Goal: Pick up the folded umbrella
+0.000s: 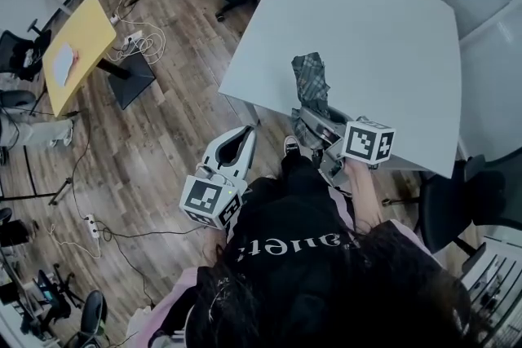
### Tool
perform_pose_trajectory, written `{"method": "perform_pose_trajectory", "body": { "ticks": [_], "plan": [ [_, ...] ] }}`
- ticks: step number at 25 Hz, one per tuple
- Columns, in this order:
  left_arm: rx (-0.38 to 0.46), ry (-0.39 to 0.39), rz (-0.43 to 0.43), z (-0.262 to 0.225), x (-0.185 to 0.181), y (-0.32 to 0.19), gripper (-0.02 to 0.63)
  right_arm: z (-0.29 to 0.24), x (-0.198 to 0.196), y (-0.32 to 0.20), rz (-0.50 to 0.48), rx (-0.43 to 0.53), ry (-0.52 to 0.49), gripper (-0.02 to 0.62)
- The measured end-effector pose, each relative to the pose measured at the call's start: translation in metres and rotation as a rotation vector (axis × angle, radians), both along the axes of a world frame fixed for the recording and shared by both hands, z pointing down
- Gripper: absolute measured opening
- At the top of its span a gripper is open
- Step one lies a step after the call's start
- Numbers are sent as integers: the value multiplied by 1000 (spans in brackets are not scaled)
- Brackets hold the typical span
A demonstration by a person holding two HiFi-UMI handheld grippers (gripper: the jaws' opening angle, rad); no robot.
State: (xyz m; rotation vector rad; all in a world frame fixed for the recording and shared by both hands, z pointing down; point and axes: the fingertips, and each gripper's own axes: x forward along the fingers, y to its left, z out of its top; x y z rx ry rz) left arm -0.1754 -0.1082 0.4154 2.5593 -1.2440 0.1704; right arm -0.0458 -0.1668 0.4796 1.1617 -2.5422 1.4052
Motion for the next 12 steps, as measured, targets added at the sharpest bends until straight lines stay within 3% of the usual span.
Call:
{"method": "perform_pose_trajectory", "body": {
  "ticks": [12],
  "plan": [
    [-11, 23, 60, 5, 8, 47, 28, -1, -2, 63, 19, -12, 7, 229]
  ]
}}
